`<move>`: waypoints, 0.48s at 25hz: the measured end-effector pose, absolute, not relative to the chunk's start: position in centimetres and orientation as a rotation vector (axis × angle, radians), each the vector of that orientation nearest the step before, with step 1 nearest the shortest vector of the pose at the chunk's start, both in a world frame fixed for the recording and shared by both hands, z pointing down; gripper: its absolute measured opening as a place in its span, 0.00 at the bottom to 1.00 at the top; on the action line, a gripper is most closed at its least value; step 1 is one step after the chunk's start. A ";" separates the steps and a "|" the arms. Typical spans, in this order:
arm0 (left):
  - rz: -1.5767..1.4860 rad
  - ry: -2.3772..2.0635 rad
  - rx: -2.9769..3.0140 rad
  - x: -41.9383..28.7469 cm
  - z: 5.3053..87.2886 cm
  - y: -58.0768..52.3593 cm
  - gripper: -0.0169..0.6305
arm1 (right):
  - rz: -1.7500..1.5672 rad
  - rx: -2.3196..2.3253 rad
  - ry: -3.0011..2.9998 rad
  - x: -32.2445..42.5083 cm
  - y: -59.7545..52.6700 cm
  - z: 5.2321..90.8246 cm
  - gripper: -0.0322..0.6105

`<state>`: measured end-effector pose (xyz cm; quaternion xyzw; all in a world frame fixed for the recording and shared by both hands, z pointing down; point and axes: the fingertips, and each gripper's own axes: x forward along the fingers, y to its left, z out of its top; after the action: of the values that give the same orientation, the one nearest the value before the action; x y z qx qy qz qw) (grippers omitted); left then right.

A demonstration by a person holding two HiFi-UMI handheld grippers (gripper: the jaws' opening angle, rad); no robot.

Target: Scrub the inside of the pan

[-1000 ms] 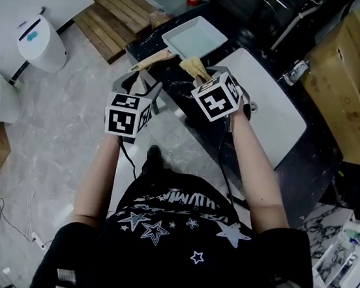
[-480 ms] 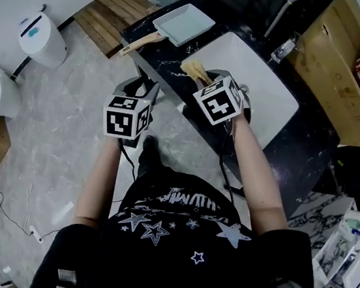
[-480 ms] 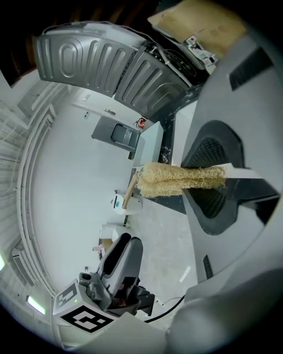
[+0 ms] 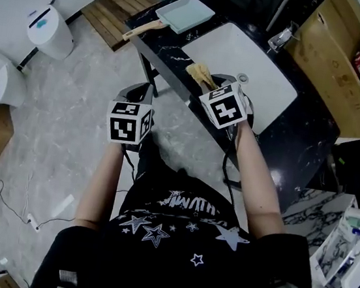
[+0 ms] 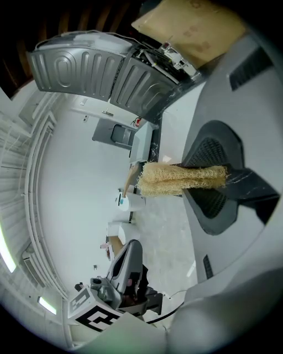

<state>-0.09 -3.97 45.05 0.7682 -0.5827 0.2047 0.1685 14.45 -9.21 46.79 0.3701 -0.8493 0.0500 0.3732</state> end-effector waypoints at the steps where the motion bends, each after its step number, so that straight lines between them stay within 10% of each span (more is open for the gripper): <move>1: 0.583 -1.664 2.178 -0.1 45.2 -3.4 0.04 | 0.133 0.948 -2.177 14.6 -8.7 46.9 0.18; 12: 0.607 -1.649 2.149 -0.7 46.2 0.6 0.04 | 0.180 0.962 -2.184 15.1 -5.7 47.8 0.18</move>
<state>-0.74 0.62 46.24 0.7612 -0.5842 0.2149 0.1819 15.13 -5.73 47.85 0.3740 -0.8495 0.0700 0.3656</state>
